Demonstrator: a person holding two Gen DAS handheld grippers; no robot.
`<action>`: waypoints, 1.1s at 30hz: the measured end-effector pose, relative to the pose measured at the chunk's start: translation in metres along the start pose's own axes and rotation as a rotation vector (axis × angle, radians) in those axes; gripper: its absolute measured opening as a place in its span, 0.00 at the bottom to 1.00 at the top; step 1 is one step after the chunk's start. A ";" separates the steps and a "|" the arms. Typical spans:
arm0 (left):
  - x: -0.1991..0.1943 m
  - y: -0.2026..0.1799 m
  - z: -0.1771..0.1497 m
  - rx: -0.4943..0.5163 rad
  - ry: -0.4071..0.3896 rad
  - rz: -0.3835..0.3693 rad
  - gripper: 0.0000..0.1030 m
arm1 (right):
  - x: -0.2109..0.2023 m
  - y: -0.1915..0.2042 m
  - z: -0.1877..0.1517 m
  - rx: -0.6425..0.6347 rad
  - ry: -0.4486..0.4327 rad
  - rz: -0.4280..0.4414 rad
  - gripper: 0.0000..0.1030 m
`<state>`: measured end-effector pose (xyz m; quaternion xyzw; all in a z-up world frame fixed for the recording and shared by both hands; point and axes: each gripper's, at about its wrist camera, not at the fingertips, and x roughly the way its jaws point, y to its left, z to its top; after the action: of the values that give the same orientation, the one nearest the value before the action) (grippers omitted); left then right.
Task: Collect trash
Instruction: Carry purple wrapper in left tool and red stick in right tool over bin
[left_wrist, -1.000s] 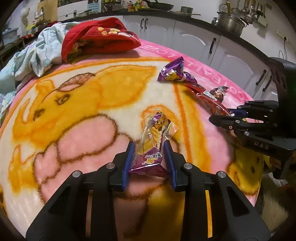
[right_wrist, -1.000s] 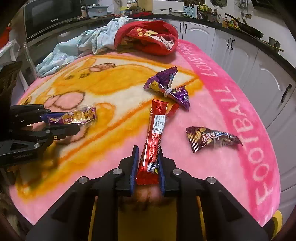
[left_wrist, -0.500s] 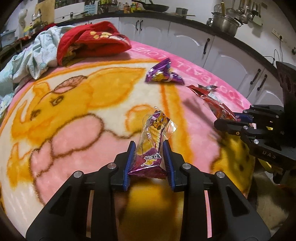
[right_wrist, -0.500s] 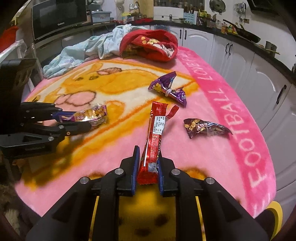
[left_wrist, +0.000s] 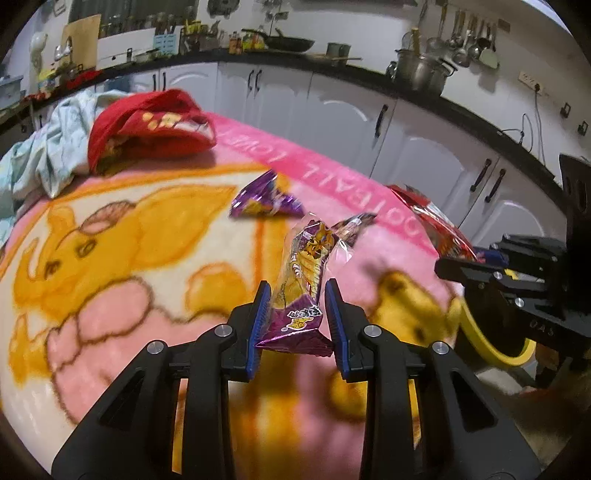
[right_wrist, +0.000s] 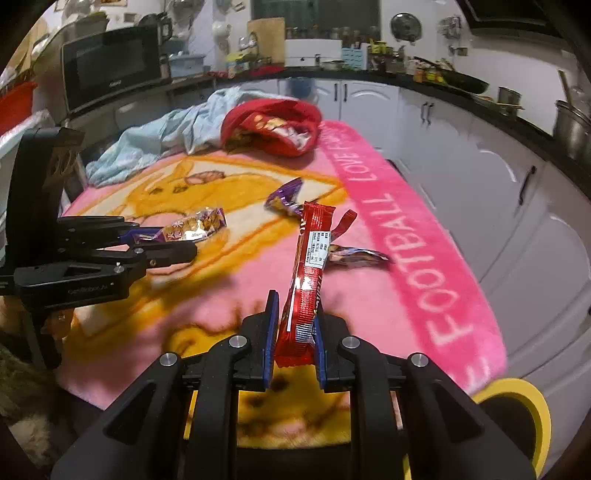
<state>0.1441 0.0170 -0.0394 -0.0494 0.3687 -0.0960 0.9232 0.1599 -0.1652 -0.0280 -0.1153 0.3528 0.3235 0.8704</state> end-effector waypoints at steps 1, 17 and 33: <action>0.000 -0.003 0.002 0.001 -0.005 -0.004 0.23 | -0.005 -0.003 -0.001 0.006 -0.006 -0.006 0.16; 0.005 -0.086 0.035 0.080 -0.100 -0.112 0.23 | -0.077 -0.056 -0.033 0.135 -0.097 -0.096 0.16; 0.028 -0.162 0.050 0.182 -0.092 -0.223 0.23 | -0.127 -0.096 -0.076 0.218 -0.124 -0.213 0.16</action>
<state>0.1761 -0.1464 0.0044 -0.0106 0.3081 -0.2286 0.9234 0.1117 -0.3319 0.0011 -0.0369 0.3173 0.1956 0.9272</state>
